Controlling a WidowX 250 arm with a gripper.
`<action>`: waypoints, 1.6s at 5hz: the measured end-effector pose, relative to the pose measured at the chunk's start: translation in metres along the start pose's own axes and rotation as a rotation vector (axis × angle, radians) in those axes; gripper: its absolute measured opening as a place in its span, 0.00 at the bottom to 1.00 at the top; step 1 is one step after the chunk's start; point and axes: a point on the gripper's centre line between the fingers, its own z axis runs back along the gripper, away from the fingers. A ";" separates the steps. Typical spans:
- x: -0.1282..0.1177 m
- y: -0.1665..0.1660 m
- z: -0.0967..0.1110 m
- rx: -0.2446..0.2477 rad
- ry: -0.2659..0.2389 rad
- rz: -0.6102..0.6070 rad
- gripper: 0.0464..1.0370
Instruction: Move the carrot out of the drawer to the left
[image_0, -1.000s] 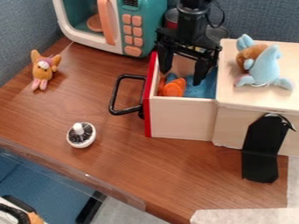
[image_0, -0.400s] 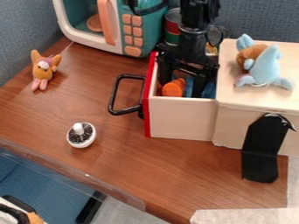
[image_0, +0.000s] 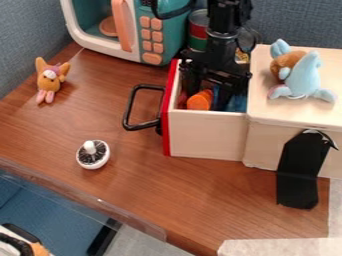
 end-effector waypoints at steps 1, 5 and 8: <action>0.000 0.001 0.001 0.000 -0.001 0.002 0.46; -0.020 0.031 0.065 0.017 -0.100 0.075 0.46; -0.046 0.120 0.080 0.042 -0.126 0.264 0.46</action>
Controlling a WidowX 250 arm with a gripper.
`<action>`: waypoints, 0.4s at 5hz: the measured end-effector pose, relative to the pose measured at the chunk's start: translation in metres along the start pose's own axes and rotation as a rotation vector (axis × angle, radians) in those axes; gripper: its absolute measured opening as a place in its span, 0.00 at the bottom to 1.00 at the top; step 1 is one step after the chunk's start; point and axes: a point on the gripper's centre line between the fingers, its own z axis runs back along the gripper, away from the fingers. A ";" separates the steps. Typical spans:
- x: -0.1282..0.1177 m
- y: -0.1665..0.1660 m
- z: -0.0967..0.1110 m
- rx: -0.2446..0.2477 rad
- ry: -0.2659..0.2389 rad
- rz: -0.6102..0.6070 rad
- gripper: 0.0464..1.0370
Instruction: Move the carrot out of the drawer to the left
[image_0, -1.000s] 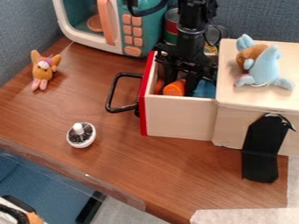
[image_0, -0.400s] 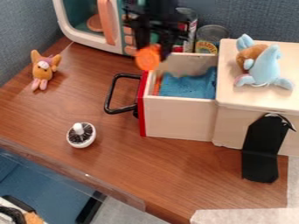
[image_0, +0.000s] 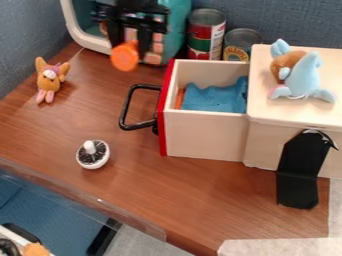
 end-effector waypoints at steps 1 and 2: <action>0.004 0.040 -0.019 0.008 -0.018 0.034 0.46; 0.010 0.069 -0.062 -0.003 0.023 0.025 0.46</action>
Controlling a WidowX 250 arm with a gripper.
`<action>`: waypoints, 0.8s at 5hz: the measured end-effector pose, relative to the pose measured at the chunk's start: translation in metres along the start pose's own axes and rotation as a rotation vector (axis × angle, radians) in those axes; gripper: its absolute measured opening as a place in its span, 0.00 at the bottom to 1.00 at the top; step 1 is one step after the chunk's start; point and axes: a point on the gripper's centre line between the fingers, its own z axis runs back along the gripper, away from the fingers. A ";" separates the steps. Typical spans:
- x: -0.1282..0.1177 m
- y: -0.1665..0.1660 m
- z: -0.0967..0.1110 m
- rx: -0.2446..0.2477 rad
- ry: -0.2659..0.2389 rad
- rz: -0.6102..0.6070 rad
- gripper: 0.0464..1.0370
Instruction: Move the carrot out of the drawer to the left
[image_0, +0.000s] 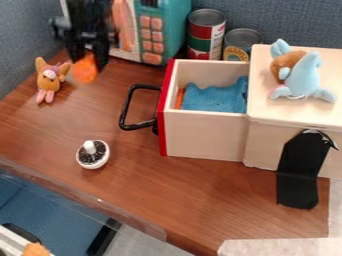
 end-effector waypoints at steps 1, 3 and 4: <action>0.017 0.013 -0.034 0.003 0.016 -0.039 0.46; 0.029 0.012 -0.055 0.039 -0.029 -0.119 0.53; 0.025 0.011 -0.056 0.041 -0.005 -0.135 0.84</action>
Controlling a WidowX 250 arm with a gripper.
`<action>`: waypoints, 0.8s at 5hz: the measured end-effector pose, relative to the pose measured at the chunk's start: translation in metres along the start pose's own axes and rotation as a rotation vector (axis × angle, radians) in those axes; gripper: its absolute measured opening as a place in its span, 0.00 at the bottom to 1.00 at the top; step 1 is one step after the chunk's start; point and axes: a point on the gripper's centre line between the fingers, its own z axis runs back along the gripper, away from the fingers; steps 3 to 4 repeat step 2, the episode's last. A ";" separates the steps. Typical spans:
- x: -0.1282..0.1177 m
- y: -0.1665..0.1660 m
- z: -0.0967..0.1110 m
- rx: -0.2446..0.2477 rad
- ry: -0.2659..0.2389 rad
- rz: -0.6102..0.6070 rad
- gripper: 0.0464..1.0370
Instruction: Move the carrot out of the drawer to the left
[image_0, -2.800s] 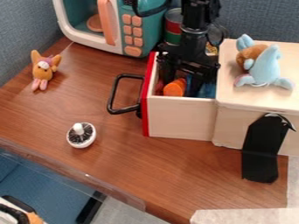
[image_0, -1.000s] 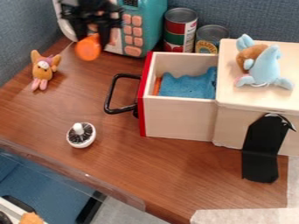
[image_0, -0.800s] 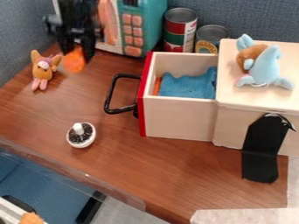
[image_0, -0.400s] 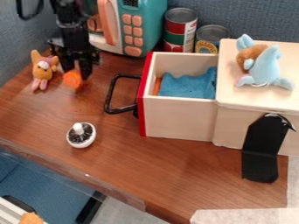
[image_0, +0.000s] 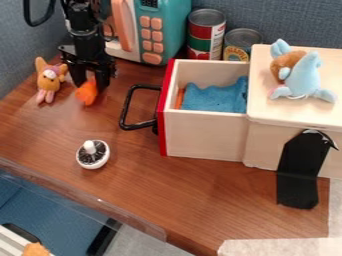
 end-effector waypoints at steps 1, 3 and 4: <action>0.000 -0.005 0.016 0.009 0.045 -0.002 0.98; 0.006 -0.008 0.043 0.034 0.039 -0.018 0.97; 0.006 -0.008 0.043 0.034 0.039 -0.018 0.97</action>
